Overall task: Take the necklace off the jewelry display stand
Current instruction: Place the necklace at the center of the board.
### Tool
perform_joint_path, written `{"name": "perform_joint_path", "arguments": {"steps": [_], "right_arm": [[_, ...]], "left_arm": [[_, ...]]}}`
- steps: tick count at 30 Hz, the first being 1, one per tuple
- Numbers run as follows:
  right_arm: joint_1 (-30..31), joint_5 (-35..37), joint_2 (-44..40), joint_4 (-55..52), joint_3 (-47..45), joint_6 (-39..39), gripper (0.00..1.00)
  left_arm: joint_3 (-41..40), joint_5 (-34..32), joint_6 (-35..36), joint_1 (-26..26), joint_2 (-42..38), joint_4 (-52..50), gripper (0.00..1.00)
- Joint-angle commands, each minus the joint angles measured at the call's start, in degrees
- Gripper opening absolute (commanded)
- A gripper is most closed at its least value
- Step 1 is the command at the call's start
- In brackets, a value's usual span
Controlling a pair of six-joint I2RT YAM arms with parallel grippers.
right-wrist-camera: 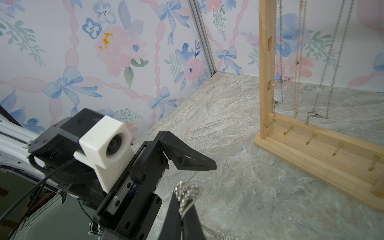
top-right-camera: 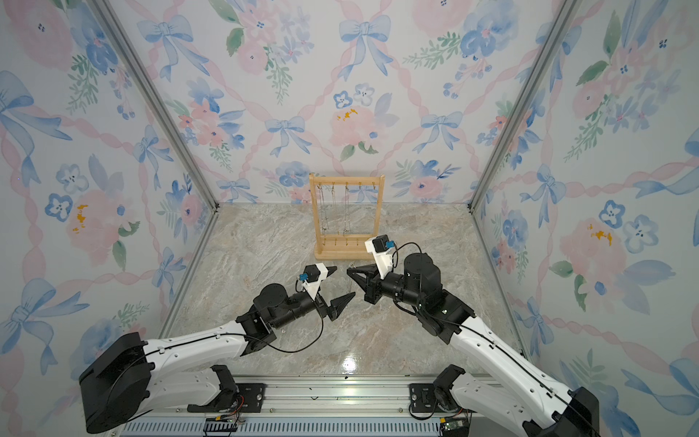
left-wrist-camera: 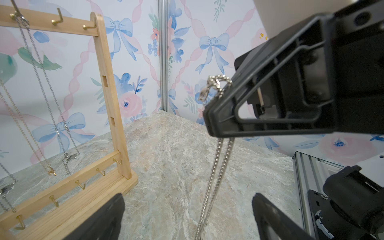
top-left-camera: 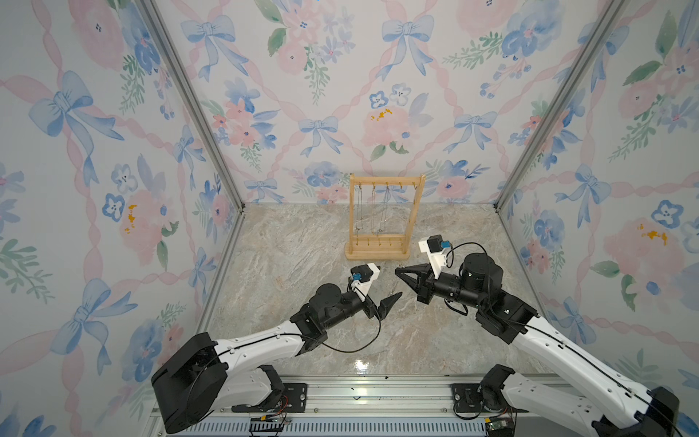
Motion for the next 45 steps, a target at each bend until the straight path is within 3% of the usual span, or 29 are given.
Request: {"name": "perform_joint_path", "arguments": {"steps": [1,10,21,32,37,45], "right_arm": [[0.7,-0.5,-0.5,1.8,-0.9,0.6,0.00],[0.6,-0.5,-0.5,2.2,-1.0,0.6,0.00],[0.7,0.3,-0.7,1.7,-1.0,0.2,0.00],[0.7,0.8,-0.6,1.4,-1.0,-0.2,0.00],[0.7,1.0,-0.8,1.4,-1.0,-0.3,0.00],[0.7,1.0,-0.6,1.4,-1.1,-0.3,0.00]], "left_arm": [[3.4,-0.7,3.1,0.2,1.5,-3.3,0.98],[7.8,3.5,3.3,1.1,6.5,-5.7,0.94],[7.4,10.0,1.5,2.5,9.1,-6.4,0.60],[6.1,13.0,0.1,3.6,11.4,-7.4,0.52],[5.7,13.3,0.0,3.6,12.1,-7.6,0.55],[5.6,13.2,-0.3,3.6,12.5,-7.6,0.45]]}}
